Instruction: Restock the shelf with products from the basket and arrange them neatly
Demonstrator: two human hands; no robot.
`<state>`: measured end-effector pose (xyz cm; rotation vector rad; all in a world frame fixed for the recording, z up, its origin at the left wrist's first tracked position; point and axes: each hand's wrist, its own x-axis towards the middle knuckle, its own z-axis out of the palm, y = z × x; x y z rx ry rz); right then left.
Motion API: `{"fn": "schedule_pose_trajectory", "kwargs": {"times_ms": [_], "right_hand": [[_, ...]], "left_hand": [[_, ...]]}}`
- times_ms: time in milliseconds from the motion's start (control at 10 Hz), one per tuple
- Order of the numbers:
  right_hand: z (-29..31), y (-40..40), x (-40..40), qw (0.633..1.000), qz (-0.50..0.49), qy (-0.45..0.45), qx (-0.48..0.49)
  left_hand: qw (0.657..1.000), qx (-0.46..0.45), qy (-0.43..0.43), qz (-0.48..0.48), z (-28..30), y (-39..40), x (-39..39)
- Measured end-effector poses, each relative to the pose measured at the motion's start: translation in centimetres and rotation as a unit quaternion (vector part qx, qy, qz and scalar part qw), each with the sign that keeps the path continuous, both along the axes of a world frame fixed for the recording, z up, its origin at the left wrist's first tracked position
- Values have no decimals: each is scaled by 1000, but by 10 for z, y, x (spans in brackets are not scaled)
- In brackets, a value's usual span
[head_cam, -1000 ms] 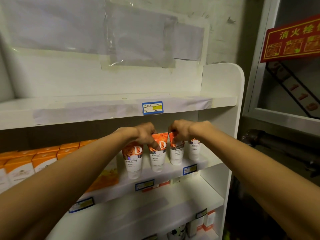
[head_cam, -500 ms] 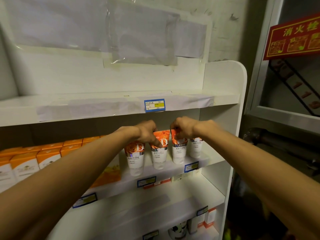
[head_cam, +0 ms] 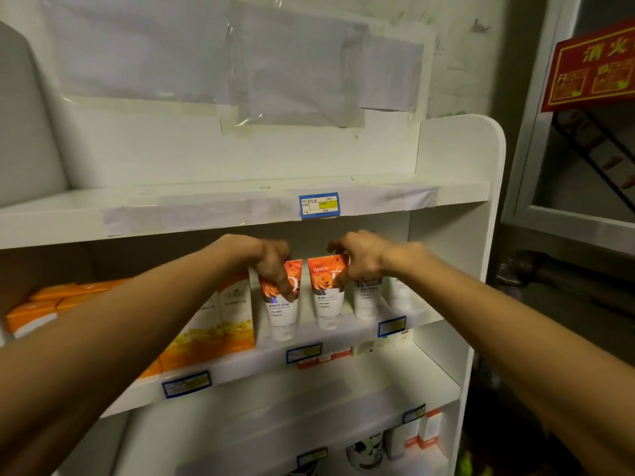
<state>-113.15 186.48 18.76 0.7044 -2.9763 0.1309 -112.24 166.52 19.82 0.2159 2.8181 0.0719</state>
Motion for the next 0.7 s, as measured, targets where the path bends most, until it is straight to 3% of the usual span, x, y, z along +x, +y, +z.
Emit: {"fn": "schedule_pose_trajectory", "kwargs": {"times_ms": [500,600,700], "right_hand": [[-16,-17,0,1000,-11,-24,13],[-18,-16,1,1000,-9,-9,8],[-16,-12,5,998,-14,49,-23]], "left_hand": [[999,40,13,6,-9,2,2],[999,43,22,13,-12,2,3],[996,34,86,16,-14,-1,4]]}}
